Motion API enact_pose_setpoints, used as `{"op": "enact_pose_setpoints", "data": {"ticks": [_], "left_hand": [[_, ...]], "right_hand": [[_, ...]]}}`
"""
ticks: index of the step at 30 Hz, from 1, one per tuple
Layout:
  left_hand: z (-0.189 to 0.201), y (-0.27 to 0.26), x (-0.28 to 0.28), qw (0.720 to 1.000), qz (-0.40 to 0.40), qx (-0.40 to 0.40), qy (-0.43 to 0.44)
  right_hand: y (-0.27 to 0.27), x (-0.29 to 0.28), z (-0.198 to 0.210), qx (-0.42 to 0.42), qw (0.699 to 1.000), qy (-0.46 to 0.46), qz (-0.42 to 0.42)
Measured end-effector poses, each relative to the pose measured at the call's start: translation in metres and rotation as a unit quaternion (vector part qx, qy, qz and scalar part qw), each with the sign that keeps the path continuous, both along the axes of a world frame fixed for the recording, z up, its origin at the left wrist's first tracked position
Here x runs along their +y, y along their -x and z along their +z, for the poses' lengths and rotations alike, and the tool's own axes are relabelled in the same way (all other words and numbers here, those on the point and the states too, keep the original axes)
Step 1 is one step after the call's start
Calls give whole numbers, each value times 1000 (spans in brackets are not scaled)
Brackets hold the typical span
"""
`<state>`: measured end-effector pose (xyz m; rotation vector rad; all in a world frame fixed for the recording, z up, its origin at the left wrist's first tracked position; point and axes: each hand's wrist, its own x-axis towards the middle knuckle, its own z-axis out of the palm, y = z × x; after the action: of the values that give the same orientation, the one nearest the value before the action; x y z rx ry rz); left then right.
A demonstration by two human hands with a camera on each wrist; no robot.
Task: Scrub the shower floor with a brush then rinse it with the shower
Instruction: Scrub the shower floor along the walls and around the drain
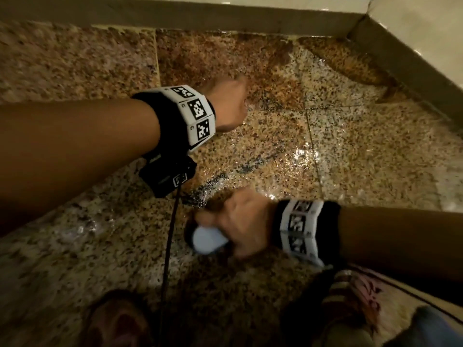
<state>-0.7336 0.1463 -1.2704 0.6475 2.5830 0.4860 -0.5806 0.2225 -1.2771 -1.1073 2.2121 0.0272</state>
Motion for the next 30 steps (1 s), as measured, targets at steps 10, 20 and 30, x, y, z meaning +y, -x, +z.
{"op": "enact_pose_setpoints", "data": {"ticks": [10, 20, 30], "left_hand": [[5, -8, -36, 1000, 17, 21, 16], [-7, -46, -69, 998, -53, -19, 13], [-3, -33, -78, 1000, -6, 13, 12]], "right_hand": [[30, 11, 6, 39, 995, 92, -4], [65, 15, 1, 101, 991, 26, -86], [59, 2, 0, 93, 994, -19, -48]]}}
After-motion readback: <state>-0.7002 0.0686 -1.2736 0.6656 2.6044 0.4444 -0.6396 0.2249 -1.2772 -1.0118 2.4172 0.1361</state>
